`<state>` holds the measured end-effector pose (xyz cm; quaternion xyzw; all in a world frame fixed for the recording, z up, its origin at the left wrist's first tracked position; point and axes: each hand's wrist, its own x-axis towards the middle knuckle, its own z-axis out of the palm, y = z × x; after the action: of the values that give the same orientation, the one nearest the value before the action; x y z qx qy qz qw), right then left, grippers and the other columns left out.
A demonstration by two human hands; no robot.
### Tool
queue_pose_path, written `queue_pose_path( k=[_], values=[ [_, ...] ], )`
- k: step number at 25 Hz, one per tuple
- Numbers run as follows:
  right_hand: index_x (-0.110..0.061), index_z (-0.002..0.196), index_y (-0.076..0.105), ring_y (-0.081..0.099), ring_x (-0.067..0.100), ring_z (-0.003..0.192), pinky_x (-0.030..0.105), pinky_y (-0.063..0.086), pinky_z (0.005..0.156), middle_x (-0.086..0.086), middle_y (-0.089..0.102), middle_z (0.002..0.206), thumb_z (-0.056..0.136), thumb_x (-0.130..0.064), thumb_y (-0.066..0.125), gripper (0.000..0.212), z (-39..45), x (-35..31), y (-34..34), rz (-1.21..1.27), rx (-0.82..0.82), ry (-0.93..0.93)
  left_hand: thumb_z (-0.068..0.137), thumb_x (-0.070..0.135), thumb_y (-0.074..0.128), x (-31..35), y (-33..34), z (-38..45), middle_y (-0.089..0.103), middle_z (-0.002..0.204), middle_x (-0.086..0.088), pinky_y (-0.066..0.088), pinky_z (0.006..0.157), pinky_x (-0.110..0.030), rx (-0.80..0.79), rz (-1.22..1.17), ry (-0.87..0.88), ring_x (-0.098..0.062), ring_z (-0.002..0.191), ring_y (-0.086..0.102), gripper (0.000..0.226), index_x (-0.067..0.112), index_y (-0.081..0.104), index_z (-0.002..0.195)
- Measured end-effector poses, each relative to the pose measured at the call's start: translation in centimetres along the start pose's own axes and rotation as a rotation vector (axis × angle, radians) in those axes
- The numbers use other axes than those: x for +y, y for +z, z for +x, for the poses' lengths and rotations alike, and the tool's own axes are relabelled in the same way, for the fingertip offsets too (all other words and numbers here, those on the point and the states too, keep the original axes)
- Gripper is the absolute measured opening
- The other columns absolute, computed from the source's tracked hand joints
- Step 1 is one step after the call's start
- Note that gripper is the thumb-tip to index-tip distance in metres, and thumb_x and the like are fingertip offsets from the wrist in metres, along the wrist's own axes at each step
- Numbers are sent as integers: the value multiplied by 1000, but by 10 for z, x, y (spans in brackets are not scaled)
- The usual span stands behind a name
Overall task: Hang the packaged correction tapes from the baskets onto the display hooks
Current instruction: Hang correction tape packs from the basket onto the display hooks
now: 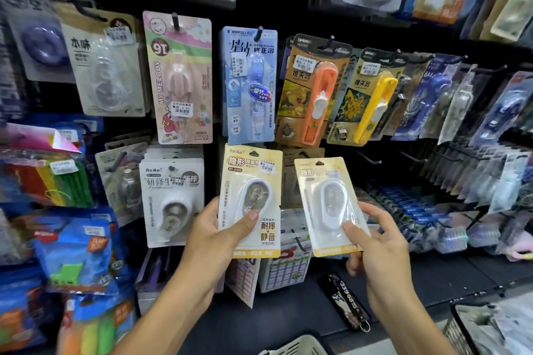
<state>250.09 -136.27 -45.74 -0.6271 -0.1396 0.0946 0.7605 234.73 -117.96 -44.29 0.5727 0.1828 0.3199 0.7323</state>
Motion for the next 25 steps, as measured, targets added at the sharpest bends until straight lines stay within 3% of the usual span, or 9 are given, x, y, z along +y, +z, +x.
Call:
queue_pose_path(
  k=[4,7,9,12,15,17,21,22,25],
  values=[
    [-25,127,57,53,14,42,29,47,40,-7,74,103,95,2,63,43,2,-6,14,-8,49,-11,71,26,78,-4,1,-4,81,101,0,61,65,-22,-44,22,-20,-18,91,78,43,23,70,114],
    [-45,137,45,72,11,82,35,61,72,-17,51,136,91,-2,69,67,-6,-6,24,-58,-4,40,75,31,77,-8,1,-6,80,104,3,60,67,-21,-69,42,-17,-16,94,77,40,28,70,114],
    [-48,124,53,73,11,92,35,59,81,-13,61,133,90,-15,75,52,-19,-1,34,-82,-154,32,88,30,71,-10,5,-6,79,107,8,60,72,-22,-97,86,-18,-13,98,76,27,33,67,114],
    [-41,109,60,76,21,91,31,61,73,3,76,111,82,-13,78,42,-36,10,55,16,-410,26,99,34,63,-15,11,-10,76,114,16,53,91,-30,-167,199,-54,-8,109,71,19,43,64,115],
    [-33,107,67,73,19,99,36,61,76,2,75,114,89,0,71,38,-22,11,55,80,-218,-25,93,45,58,-13,0,-8,68,118,19,46,98,-31,-139,543,70,-1,110,63,20,46,61,113],
    [-30,107,71,68,23,113,48,58,88,-3,72,123,93,-2,67,31,-4,5,45,63,-94,-19,95,36,62,-10,-13,-3,56,125,23,40,100,-26,-77,850,240,1,116,52,31,42,56,125],
    [-31,94,77,67,12,68,25,47,45,3,76,110,95,-6,65,28,15,-11,23,-26,81,-31,95,27,65,-13,-23,-2,43,140,23,27,107,-20,-55,1002,277,-1,133,39,51,32,50,143],
    [-34,91,78,66,8,66,21,46,46,1,77,104,93,-7,66,29,14,-11,17,-77,120,-45,95,26,66,-15,-23,-3,43,146,19,26,110,-20,-54,1031,272,-5,138,37,54,31,48,145],
    [-40,91,78,69,11,93,26,51,73,-9,77,100,89,-11,69,30,7,-4,3,-209,124,-101,95,27,65,-17,-21,-4,41,155,13,21,116,-23,-17,1089,281,-9,144,34,60,30,44,151]
  ],
)
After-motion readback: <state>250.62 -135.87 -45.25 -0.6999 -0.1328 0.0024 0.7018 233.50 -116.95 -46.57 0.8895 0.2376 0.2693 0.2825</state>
